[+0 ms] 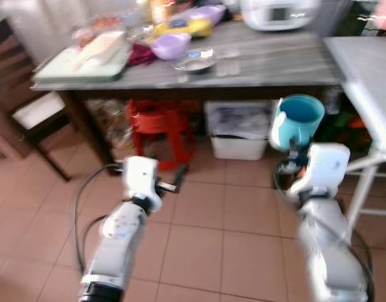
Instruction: Setting the table
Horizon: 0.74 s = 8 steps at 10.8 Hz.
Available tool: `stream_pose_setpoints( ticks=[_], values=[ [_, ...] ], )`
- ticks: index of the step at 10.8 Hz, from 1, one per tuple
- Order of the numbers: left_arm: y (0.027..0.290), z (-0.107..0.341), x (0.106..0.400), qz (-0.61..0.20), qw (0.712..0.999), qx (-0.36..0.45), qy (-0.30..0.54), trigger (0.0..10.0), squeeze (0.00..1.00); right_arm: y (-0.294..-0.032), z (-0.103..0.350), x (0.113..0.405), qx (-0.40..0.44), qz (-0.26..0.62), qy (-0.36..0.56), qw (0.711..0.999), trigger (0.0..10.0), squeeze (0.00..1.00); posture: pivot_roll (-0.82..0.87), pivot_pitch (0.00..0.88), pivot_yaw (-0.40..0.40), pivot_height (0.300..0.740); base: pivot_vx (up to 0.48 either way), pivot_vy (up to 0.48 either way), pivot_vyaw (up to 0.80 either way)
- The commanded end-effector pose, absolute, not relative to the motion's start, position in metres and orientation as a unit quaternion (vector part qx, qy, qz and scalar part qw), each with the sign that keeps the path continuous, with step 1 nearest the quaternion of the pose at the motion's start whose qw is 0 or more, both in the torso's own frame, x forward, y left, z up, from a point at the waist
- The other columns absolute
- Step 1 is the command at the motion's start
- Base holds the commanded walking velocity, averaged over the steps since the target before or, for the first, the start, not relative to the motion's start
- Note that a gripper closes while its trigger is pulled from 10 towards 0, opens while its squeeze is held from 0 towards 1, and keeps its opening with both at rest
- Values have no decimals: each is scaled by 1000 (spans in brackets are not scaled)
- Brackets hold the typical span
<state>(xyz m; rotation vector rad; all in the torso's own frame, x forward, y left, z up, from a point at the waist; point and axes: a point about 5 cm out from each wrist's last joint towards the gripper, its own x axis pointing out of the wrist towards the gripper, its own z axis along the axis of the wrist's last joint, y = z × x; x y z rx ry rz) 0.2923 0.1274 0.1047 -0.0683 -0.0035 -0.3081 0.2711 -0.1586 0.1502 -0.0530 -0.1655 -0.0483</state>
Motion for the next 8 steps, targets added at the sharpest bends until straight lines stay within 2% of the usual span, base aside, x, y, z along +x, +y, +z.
stream_pose_setpoints(
  ticks=[1, 4, 8],
  values=[
    [129, 105, 291, -142, 989, -33, -6, 10000, 0, -159, 154, 265, -26, -18, -88, 996, 10000, 0, -48, 80, 110, 740, 0, 0, 0],
    [139, 105, 287, -113, 993, -33, -14, 10000, 0, -148, 148, 241, -17, 31, -68, 997, 10000, 0, -59, 80, 109, 740, 0, 0, 0],
    [155, 107, 283, -63, 998, -22, -23, 10000, 0, -156, 161, 242, -36, 3, -89, 995, 10000, 0, -59, 68, 98, 740, 0, 0, 0]
  ],
)
